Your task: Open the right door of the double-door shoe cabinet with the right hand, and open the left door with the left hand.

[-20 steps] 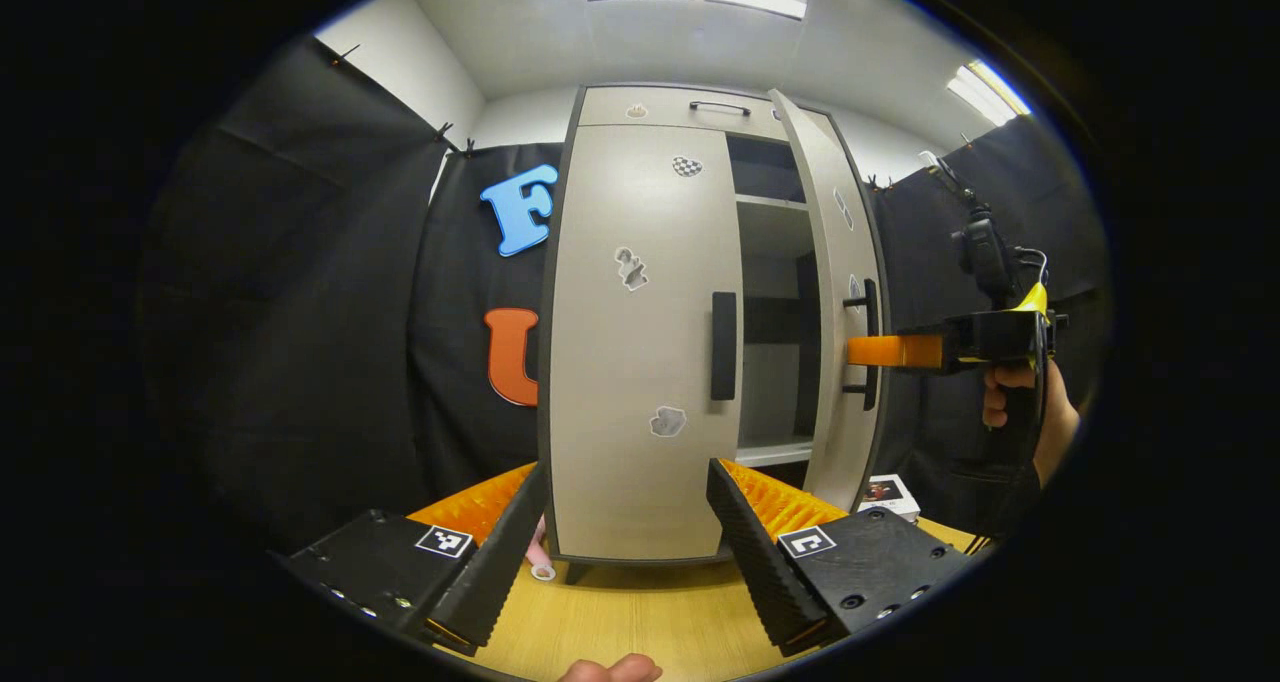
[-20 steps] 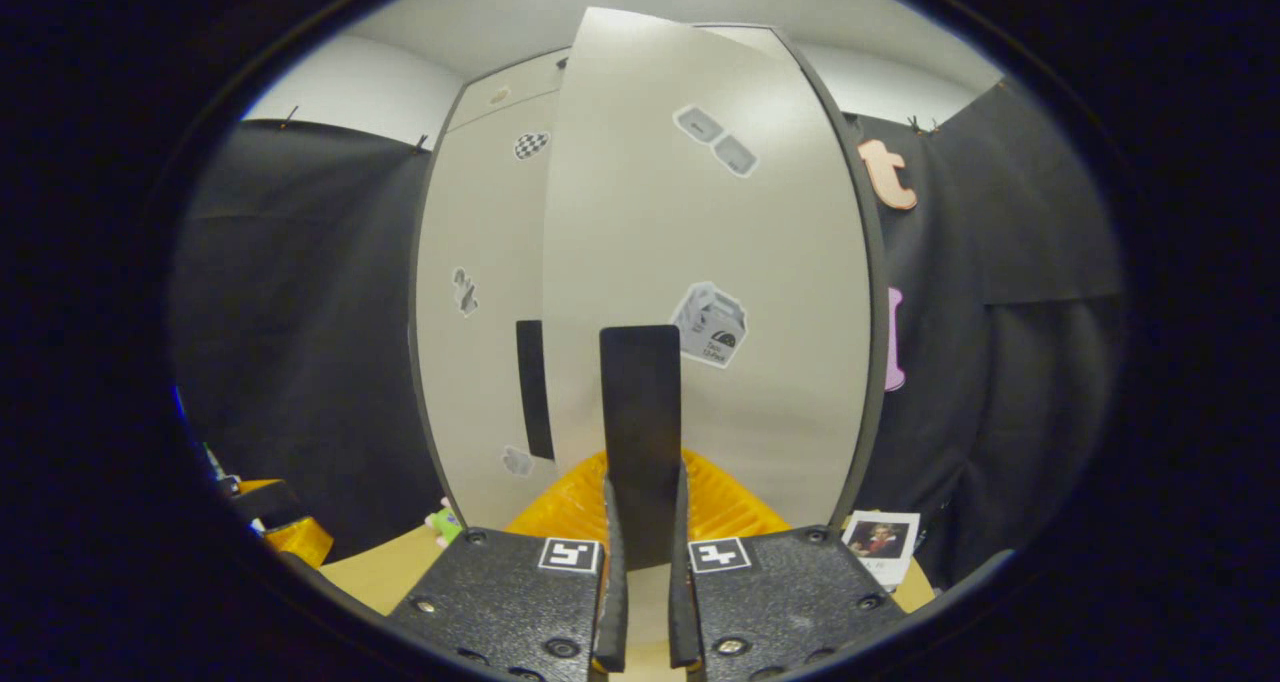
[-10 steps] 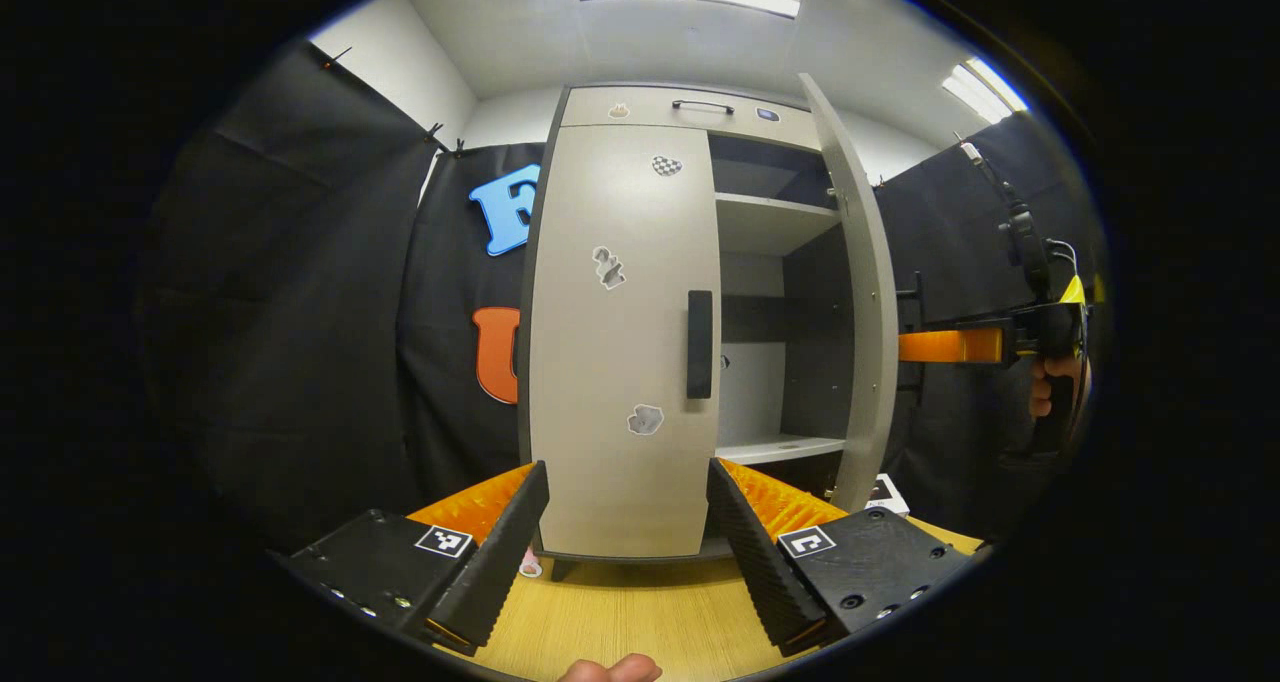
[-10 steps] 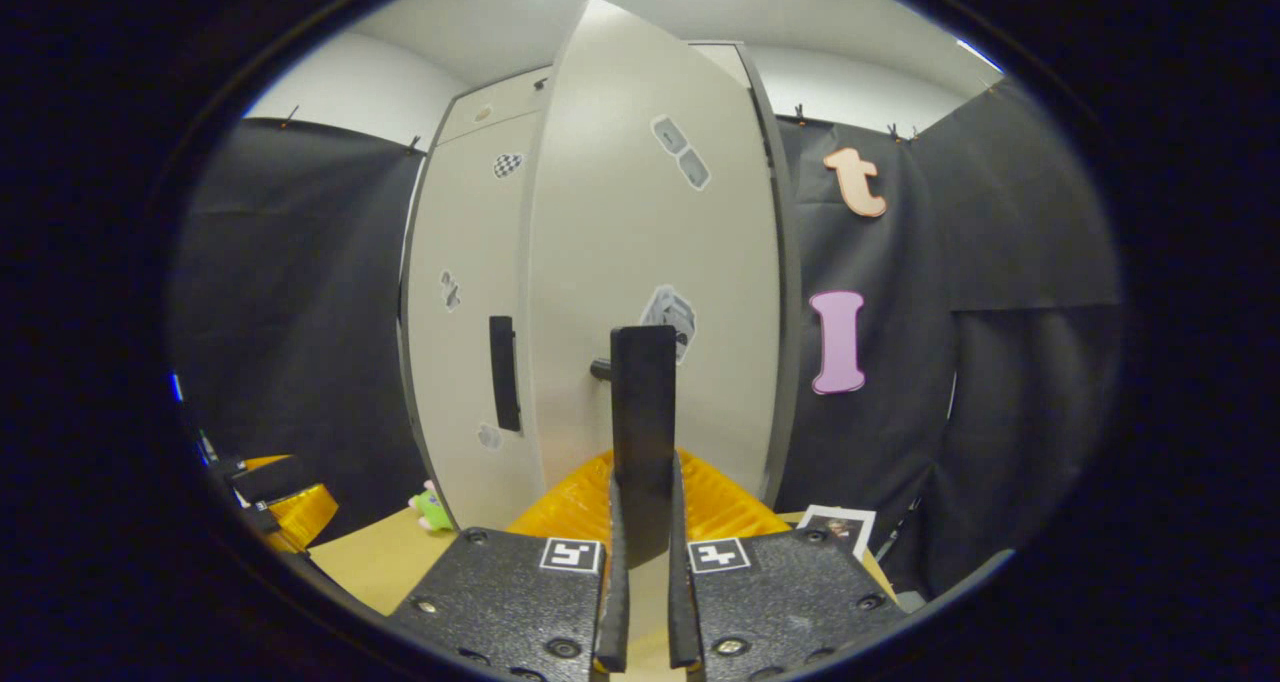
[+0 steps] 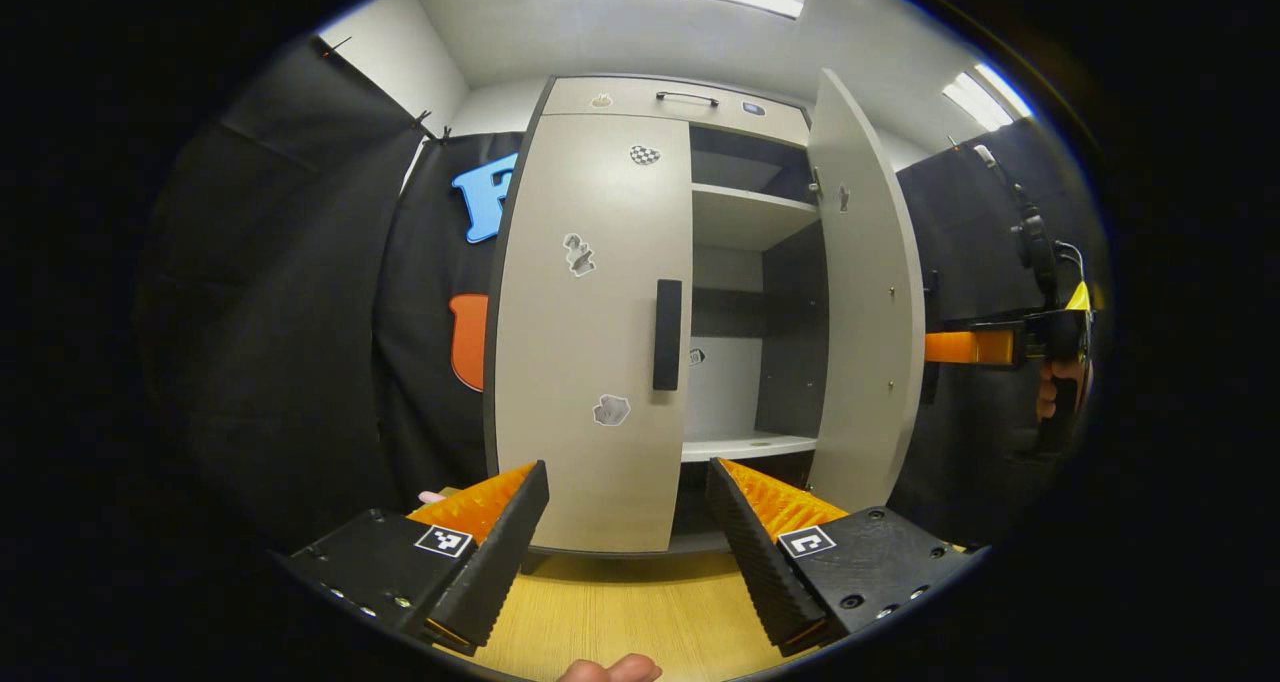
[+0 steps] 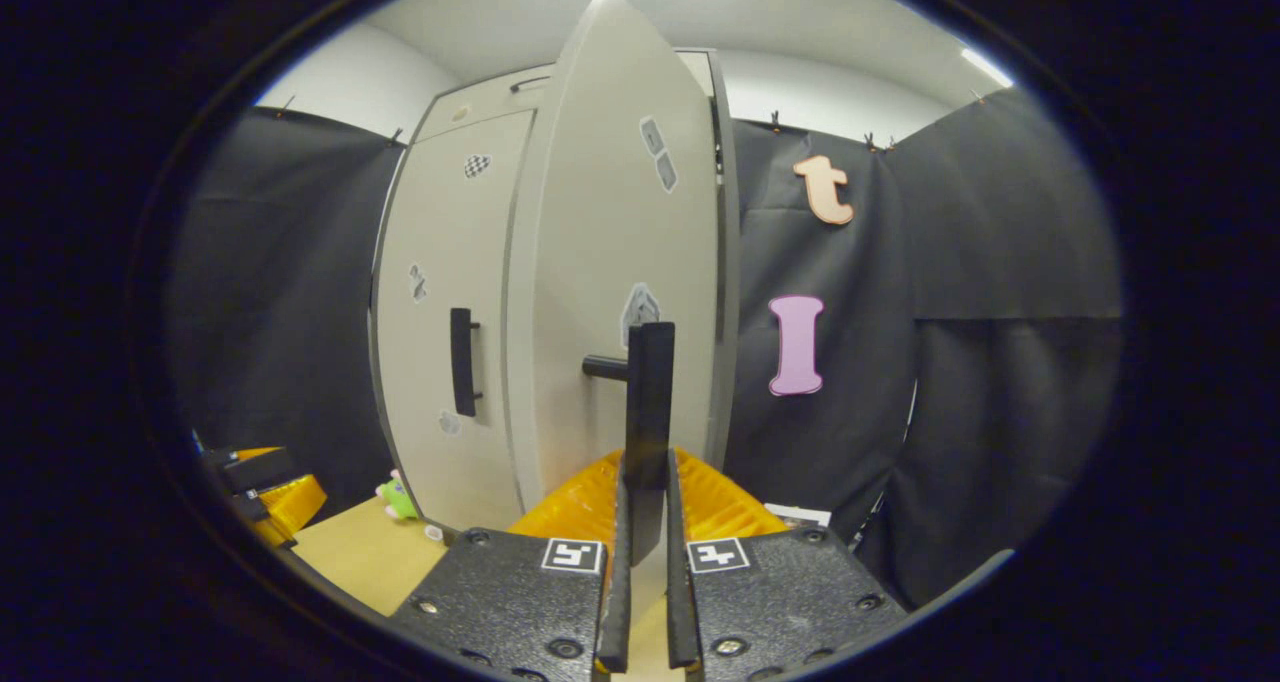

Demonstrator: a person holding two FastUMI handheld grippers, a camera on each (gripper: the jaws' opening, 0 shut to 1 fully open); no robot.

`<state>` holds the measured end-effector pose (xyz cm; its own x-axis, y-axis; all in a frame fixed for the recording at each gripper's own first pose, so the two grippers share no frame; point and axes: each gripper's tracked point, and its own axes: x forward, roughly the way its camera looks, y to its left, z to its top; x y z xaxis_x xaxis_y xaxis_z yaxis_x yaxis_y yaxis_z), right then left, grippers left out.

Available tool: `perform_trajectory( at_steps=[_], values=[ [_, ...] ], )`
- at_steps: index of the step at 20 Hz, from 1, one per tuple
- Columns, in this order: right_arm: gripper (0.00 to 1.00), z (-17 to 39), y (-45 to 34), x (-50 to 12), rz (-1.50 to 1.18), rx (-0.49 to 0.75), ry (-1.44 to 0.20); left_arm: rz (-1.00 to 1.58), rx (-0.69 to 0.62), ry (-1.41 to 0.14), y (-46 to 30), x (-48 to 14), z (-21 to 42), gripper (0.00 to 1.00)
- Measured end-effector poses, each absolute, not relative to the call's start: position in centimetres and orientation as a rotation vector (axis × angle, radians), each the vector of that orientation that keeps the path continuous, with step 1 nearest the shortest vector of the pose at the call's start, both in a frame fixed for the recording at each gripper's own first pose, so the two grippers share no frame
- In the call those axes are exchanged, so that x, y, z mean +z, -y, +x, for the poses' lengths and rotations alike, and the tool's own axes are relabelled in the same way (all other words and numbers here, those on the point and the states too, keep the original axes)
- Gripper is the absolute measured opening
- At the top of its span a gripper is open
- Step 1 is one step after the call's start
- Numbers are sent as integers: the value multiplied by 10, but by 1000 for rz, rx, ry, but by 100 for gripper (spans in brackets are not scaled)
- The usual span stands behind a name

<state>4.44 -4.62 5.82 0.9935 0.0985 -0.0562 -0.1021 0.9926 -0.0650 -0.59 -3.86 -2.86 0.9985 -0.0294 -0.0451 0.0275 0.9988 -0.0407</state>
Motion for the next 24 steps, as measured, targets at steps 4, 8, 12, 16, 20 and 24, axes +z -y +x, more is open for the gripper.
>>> perform_trajectory(
  at_steps=[4, 8, 12, 16, 20, 24],
  values=[
    [13, 47, 71, 58, -53, 52, -46, -49, -38, -56, 45, -32, -3, 95],
    [8, 51, 108, 56, -22, -41, -47, -41, -46, -55, 47, -32, 0, 95],
    [4, 53, 122, 57, 37, 2, -39, -22, -48, -44, 49, -29, 0, 95],
    [4, 53, 122, 55, 22, 0, -35, -19, -44, -37, 48, -26, 2, 95],
    [4, 11, 114, 62, 66, -4, -13, -14, -33, -39, 42, -27, 1, 95],
    [4, -26, 77, 47, 60, 69, -20, -2, -28, -47, 37, -29, 0, 95]
  ],
)
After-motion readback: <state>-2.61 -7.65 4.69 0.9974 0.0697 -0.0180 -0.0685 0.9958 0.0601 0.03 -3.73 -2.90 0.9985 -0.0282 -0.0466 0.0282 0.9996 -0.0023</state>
